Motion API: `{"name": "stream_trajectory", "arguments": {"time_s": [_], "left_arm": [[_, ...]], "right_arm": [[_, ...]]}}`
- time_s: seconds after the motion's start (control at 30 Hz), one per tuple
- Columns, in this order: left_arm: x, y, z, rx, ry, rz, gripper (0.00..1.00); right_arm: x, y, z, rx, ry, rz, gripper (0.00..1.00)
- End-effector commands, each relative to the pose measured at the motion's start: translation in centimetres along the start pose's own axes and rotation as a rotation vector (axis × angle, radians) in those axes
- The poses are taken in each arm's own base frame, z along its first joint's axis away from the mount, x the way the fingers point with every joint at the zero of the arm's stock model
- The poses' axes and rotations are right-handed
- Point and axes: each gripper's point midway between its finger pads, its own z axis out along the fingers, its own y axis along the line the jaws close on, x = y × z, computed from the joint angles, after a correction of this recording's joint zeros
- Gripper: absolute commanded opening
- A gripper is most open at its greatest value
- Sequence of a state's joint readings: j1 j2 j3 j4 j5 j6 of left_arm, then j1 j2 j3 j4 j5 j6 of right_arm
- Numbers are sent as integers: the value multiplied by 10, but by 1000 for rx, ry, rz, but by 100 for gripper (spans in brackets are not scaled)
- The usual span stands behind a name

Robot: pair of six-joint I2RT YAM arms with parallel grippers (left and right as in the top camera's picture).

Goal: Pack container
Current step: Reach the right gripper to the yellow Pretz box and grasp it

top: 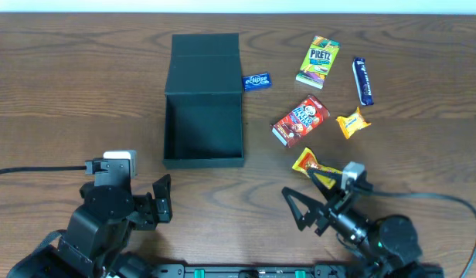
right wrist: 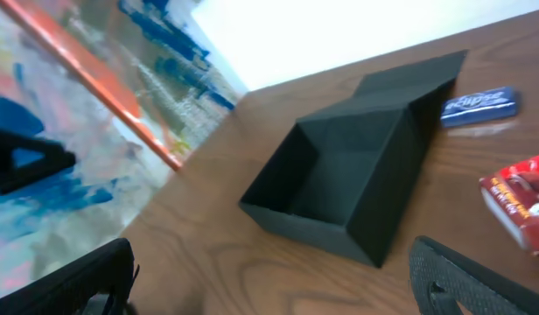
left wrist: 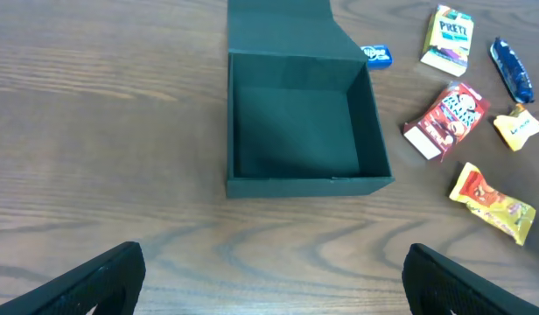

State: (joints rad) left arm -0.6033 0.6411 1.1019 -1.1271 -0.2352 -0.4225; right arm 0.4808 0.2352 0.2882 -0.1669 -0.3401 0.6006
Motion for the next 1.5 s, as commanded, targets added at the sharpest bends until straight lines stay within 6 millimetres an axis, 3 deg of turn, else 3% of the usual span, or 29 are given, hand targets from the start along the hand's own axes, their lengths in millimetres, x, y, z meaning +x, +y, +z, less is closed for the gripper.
{"name": "stream_trajectory", "arguments": {"time_s": [0.0,0.3,0.4,0.57,0.83,1.17,1.3,1.47], "left_arm": [[-1,0,-2,1,-4,-13,95],[-1,0,-2,1,-4,-13,95],[-1,0,-2,1,-4,-13,95],[-1,0,-2,1,-4,-13,95],[-1,0,-2,1,-4,-13,95],[-1,0,-2,1,-4,-13,95],[-1,0,-2,1,-4,-13,95],[-1,0,-2,1,-4,-13,95]], "right_arm": [[-25,2,7,62,2,-79,99],[-75,-32,51,275,163,-95,99],[-100,-54,69,344,165,-58,99],[-124,-93,96,434,179,3,99],[-137,-165,135,694,302,81,98],[-158,-228,174,920,365,109,98],[-157,-253,191,978,356,173,96],[-146,-288,199,1032,358,251,95]]}}
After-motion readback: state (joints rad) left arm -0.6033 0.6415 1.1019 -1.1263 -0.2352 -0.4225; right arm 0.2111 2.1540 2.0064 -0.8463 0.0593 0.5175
